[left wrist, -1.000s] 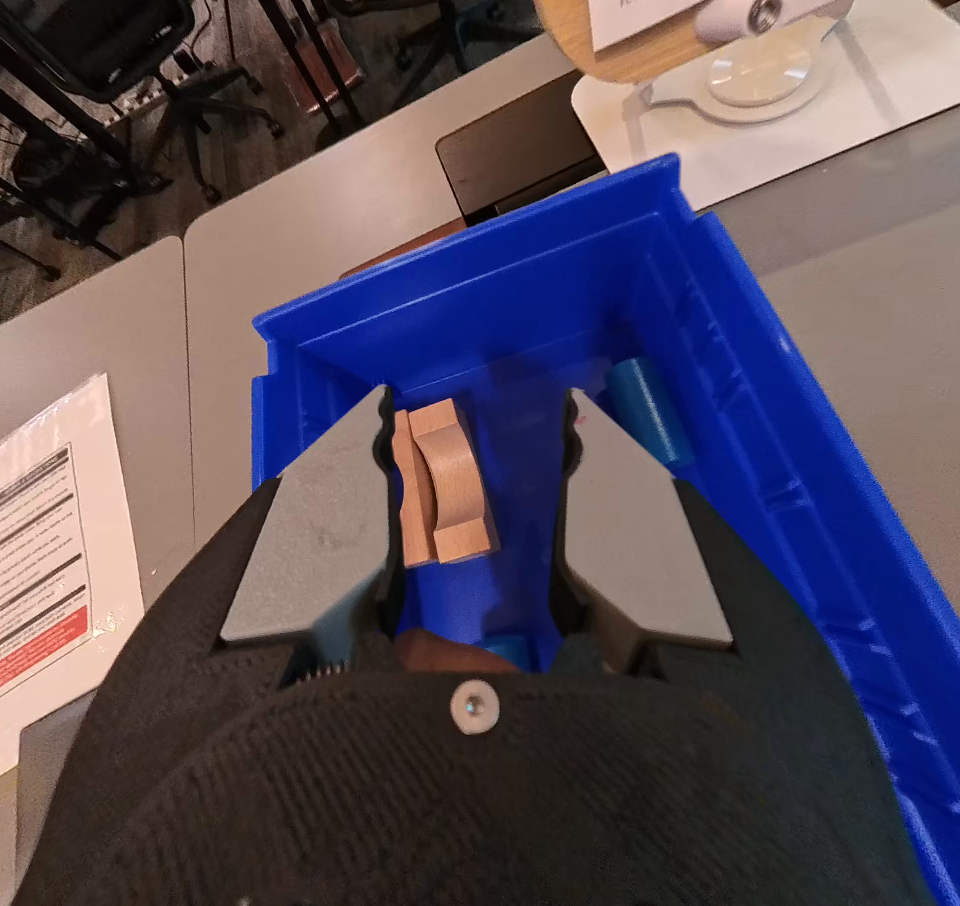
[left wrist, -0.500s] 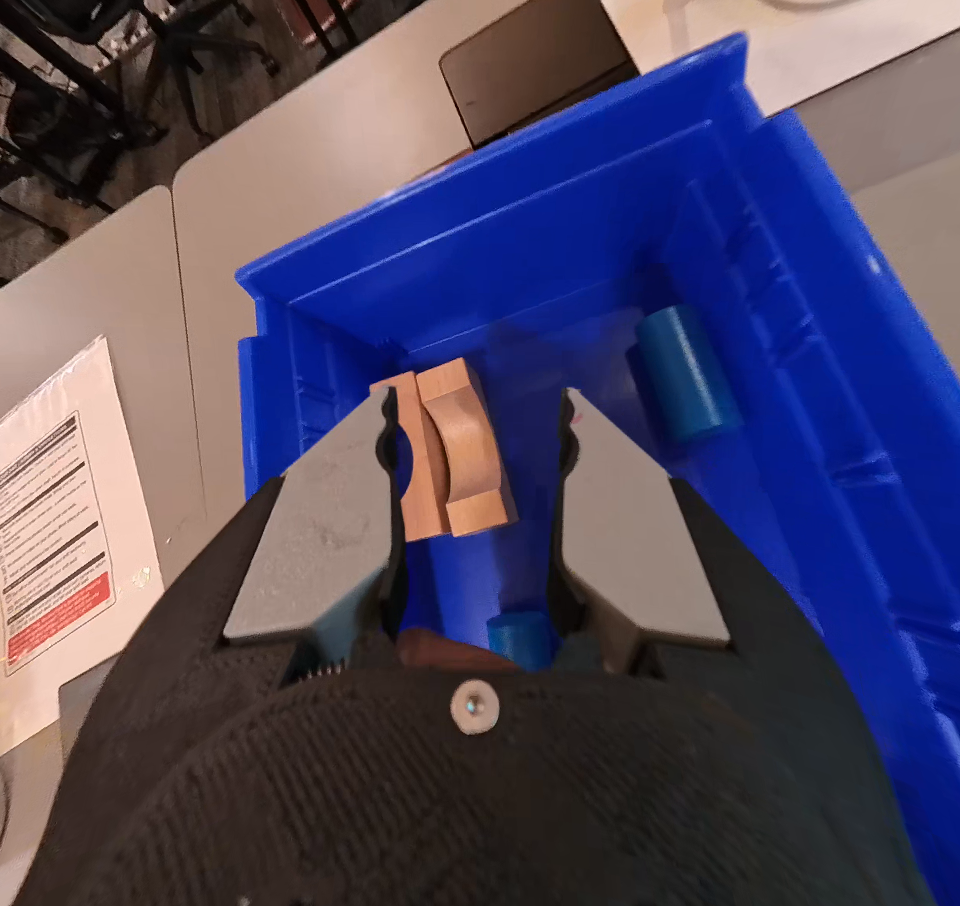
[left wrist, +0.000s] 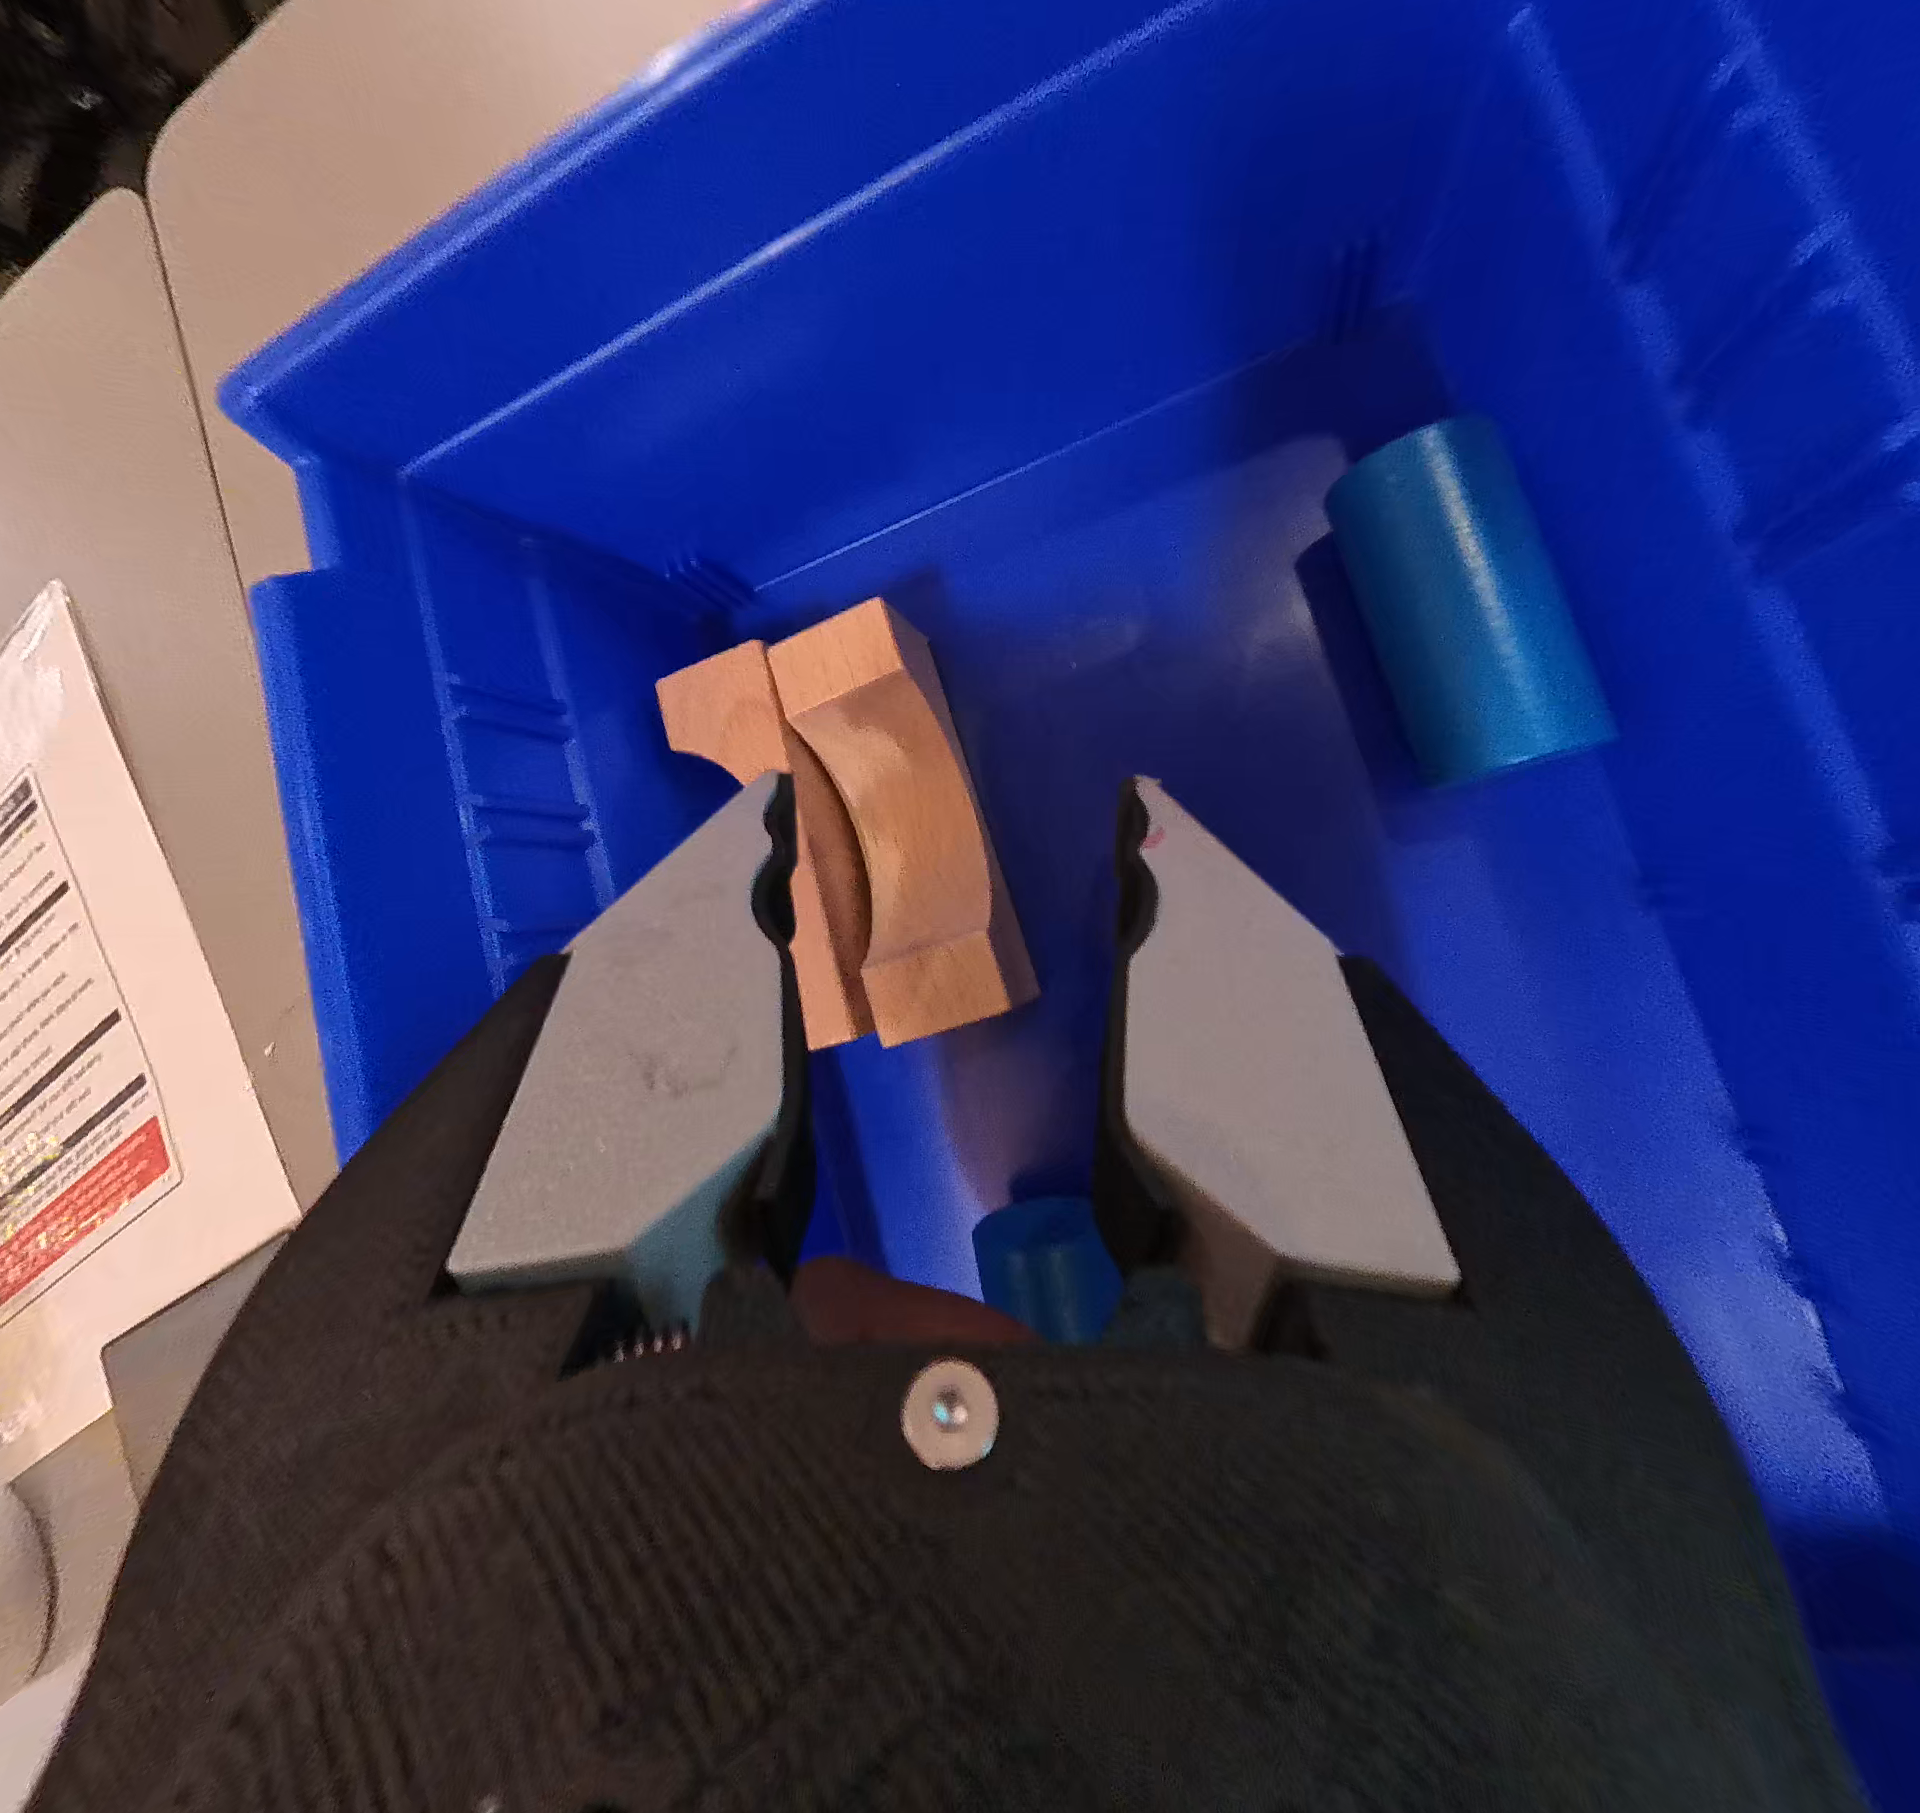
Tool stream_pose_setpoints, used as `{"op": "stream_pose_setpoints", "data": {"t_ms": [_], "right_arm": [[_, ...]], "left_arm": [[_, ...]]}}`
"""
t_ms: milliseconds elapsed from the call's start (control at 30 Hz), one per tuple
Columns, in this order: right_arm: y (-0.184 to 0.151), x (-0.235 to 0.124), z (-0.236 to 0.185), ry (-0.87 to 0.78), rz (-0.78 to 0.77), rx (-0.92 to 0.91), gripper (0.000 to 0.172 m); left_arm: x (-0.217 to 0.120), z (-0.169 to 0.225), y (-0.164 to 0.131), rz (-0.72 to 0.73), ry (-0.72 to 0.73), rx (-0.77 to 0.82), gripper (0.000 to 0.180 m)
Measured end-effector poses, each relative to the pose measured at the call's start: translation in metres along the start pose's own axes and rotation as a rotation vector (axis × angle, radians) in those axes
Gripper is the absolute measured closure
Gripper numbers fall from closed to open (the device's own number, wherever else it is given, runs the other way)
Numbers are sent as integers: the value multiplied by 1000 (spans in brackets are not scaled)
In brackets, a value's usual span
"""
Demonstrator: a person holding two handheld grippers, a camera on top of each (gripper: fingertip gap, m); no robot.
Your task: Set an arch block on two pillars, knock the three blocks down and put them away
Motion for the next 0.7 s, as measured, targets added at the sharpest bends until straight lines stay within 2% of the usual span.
{"op": "stream_pose_setpoints", "data": {"t_ms": [200, 367, 700], "right_arm": [[0, 0, 0, 0, -1, 0, 140], [0, 0, 0, 0, 1, 0, 141], [0, 0, 0, 1, 1, 0, 141]], "left_arm": [[12, 3, -12, -62, -10, 15, 120], [18, 7, -17, -79, -32, 9, 127], [-4, -10, -3, -2, 22, -32, 124]]}}
Point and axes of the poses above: each gripper's, where its closed fingertips meet, x out along the fingers, y out of its top, z = x × y across the jaws, the point moved 2 cm from there along -x, back along the fingers, and after that the axes turned 5 degrees about y, right-handed, at the moved point
